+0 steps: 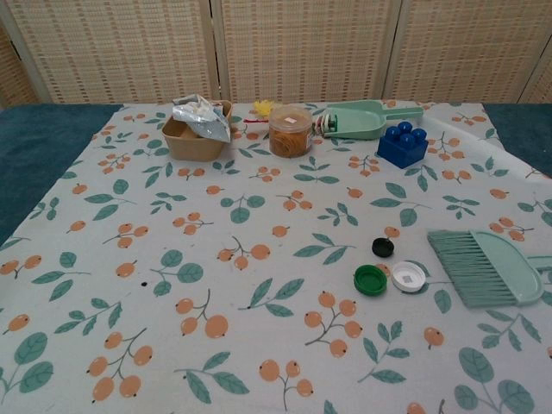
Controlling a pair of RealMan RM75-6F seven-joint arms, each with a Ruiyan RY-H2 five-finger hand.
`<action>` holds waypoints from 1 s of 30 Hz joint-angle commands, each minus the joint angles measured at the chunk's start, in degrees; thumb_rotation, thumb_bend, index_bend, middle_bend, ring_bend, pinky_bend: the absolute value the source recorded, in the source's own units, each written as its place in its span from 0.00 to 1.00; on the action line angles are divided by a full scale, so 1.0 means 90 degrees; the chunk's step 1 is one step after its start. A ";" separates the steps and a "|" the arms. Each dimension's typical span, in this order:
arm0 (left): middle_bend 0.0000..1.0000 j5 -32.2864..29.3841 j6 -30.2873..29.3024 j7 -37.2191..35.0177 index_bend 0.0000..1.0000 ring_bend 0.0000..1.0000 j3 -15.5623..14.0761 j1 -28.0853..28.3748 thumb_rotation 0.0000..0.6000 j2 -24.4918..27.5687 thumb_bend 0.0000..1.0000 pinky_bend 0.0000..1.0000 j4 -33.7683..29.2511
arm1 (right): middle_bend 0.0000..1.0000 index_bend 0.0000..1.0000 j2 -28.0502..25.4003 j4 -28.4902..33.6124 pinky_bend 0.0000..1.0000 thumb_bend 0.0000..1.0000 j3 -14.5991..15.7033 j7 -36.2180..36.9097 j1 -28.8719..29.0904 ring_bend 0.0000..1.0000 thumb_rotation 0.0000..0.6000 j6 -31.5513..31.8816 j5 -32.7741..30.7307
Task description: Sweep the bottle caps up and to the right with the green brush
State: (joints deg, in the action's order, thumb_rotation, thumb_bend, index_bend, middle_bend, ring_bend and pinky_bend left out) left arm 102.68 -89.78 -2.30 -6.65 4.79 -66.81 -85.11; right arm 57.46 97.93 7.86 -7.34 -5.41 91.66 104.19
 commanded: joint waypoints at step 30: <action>0.00 -0.0634 0.0537 0.0049 0.00 0.00 0.0244 0.0190 1.00 -0.0111 0.37 0.08 0.0050 | 0.20 0.15 0.2222 -0.1352 0.00 0.18 -0.1701 -0.2593 0.2431 0.00 1.00 -0.3562 -0.3447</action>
State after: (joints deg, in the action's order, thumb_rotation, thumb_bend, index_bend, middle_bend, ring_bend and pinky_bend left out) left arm 96.97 -84.96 -1.86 -4.45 6.49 -67.80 -84.67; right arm 74.70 88.47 -6.73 -30.58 14.72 61.67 75.79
